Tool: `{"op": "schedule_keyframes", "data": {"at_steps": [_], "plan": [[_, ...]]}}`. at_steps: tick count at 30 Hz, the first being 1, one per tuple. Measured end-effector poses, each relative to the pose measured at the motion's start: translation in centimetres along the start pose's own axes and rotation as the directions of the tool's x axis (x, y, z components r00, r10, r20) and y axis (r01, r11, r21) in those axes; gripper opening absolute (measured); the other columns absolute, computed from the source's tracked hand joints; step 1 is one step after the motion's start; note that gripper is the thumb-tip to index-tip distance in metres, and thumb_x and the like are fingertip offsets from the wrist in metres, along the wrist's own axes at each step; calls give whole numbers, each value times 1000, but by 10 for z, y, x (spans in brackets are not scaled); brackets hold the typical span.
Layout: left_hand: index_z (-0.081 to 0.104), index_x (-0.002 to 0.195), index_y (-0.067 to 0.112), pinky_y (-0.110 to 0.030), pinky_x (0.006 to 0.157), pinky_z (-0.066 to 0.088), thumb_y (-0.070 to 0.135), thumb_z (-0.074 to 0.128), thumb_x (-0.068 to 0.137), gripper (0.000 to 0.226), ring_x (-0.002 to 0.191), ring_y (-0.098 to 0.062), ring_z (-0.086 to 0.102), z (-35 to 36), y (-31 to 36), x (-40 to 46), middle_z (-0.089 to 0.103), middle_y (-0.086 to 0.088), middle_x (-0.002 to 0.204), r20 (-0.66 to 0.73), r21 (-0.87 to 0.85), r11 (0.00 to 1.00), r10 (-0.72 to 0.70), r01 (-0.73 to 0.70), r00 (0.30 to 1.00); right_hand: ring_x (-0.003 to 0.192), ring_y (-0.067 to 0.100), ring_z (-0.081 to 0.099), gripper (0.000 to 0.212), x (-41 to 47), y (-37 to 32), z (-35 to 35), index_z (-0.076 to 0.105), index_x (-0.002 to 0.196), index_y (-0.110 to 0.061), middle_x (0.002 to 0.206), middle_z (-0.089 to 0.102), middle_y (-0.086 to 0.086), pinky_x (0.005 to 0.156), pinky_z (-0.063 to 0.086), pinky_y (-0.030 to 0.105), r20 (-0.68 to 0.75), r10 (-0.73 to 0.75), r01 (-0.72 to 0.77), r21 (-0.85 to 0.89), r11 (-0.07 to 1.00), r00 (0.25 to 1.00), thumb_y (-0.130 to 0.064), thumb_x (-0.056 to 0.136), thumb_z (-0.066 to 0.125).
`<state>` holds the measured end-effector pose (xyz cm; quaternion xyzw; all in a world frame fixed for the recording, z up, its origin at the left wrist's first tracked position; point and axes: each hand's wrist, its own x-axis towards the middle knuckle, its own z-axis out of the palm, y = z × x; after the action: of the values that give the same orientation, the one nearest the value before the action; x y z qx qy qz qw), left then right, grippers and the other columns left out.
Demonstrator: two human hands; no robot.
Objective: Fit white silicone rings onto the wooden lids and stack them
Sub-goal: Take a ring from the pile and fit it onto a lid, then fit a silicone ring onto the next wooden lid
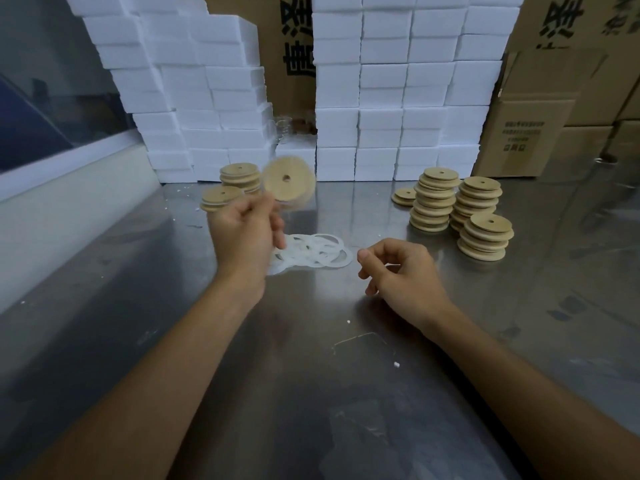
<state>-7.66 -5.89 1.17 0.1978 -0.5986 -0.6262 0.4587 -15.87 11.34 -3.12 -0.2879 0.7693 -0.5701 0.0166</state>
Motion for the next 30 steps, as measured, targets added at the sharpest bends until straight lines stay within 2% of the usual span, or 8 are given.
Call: {"op": "schedule_keyframes", "data": {"at_steps": [4, 7, 12, 23, 27, 30], "plan": [[57, 63, 11, -15, 36, 27, 8, 58, 91, 29, 32, -10, 34, -13, 12, 27, 47, 4, 45, -137, -94, 991, -105, 92, 985, 46, 5, 60, 22, 0, -1, 2, 68, 74, -15, 65, 70, -2, 48, 46, 16, 3, 11, -11, 1, 1000, 1000, -25, 93, 65], [58, 63, 12, -15, 34, 23, 10, 59, 89, 26, 30, -9, 29, -22, 12, 40, 43, 7, 43, -170, -42, 990, -138, 133, 976, 45, 5, 59, 22, -1, -2, 2, 68, 75, -13, 63, 70, 0, 48, 45, 14, 4, 21, -21, 17, 1000, 1000, -24, 93, 65], [57, 61, 13, -14, 32, 19, 9, 60, 85, 25, 27, -8, 28, -30, 11, 55, 44, 1, 52, -248, 25, 982, -177, 189, 952, 46, 6, 59, 22, -1, -2, 3, 67, 74, -16, 62, 70, 0, 49, 45, 15, 22, 30, -30, 10, 1000, 999, -25, 94, 65], [53, 64, 10, -11, 32, 18, 9, 62, 82, 21, 25, -6, 27, -35, 1, 67, 43, -1, 53, -326, 27, 978, -187, 207, 927, 47, 8, 61, 22, -1, -2, 3, 67, 74, -18, 62, 70, -2, 52, 48, 18, 23, 23, -22, -15, 1000, 999, -26, 94, 64], [53, 59, 11, -10, 33, 19, 10, 63, 81, 24, 25, -6, 27, -36, -3, 68, 40, 9, 34, -326, 18, 981, -176, 192, 929, 48, 8, 61, 21, -1, -2, 3, 68, 76, -16, 62, 70, -2, 53, 49, 18, 24, 15, -14, -21, 1000, 1000, -26, 94, 64], [53, 55, 16, -15, 38, 25, 17, 65, 81, 29, 34, -8, 34, -38, -6, 69, 42, 10, 35, -354, 24, 988, -135, 153, 925, 48, 8, 61, 21, -1, -2, 3, 69, 76, -16, 62, 71, -2, 53, 50, 19, 20, 21, -20, -23, 1000, 1000, -26, 94, 64]]}}
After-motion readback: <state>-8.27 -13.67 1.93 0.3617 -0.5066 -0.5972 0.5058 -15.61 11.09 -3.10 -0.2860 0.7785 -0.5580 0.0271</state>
